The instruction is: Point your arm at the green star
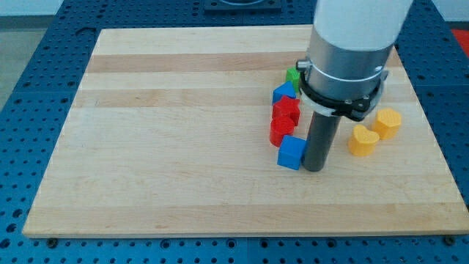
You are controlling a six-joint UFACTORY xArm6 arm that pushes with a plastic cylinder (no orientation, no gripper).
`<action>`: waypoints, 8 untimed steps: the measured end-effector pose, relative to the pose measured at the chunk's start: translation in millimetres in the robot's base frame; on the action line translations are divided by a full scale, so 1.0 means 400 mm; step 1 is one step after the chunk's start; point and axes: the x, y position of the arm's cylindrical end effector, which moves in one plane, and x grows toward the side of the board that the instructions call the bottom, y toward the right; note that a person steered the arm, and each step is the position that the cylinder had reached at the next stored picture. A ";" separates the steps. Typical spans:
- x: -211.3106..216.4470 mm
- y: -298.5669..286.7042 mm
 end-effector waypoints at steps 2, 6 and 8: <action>-0.015 0.028; -0.192 0.057; -0.268 0.057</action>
